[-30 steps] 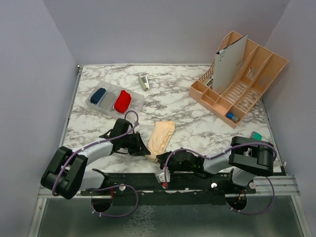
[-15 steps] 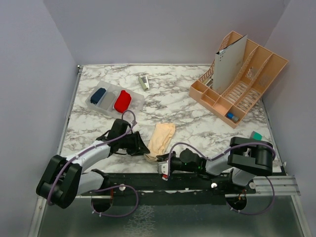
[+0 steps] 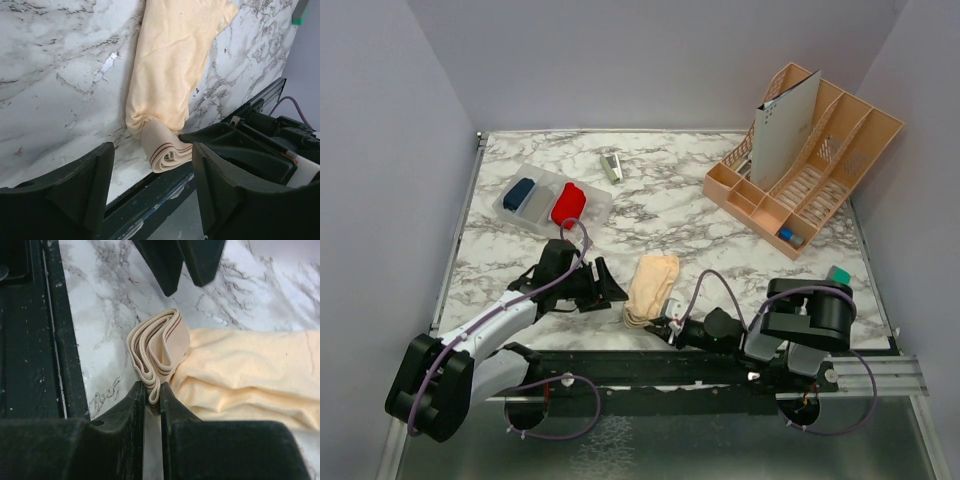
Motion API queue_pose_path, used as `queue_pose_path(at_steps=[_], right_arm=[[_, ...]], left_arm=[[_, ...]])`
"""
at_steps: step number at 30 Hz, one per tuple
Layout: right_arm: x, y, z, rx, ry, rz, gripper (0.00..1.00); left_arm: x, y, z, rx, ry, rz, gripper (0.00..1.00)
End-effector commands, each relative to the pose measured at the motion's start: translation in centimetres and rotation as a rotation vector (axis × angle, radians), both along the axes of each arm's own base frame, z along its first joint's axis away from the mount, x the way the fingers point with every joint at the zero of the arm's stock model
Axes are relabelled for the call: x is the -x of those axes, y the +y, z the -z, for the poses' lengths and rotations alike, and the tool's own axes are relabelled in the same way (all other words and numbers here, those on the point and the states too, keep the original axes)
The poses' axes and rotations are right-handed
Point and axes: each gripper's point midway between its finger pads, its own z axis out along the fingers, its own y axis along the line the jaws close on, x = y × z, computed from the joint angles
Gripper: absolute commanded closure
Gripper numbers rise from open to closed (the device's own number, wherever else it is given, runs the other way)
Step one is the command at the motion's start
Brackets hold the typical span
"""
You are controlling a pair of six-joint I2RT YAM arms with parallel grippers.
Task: Roll the underwear
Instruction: Roll the underwear to the center of the board.
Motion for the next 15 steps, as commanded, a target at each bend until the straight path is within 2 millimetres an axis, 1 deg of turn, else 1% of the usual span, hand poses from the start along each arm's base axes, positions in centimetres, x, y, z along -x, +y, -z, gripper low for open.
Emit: queue_pose_path(at_steps=[1, 5, 7, 10, 11, 15], right_arm=[[-1.4, -1.1, -1.6, -0.206, 0.235, 0.189, 1.0], [-2.2, -1.6, -1.6, -0.27, 0.387, 0.278, 1.0], [-2.7, -1.8, -1.2, -0.285, 0.491, 0.324, 1.0], [-2.9, -1.8, 0.0, -0.269, 0.645, 0.356, 1.0], [-3.0, -2.0, 0.8, -0.247, 0.701, 0.375, 1.0], [-3.0, -2.0, 2.1, -0.213, 0.864, 0.383, 1.0]], left_arm=[[-0.6, 0.0, -0.3, 0.008, -0.037, -0.014, 0.31], [-0.5, -0.4, -0.5, 0.042, -0.049, 0.002, 0.29], [-0.3, -0.4, -0.4, 0.049, -0.052, 0.006, 0.29], [-0.2, -0.3, -0.1, 0.052, -0.064, 0.007, 0.28], [-0.2, -0.3, 0.0, 0.055, -0.065, 0.003, 0.27], [-0.2, -0.5, 0.2, 0.084, -0.081, -0.011, 0.25]])
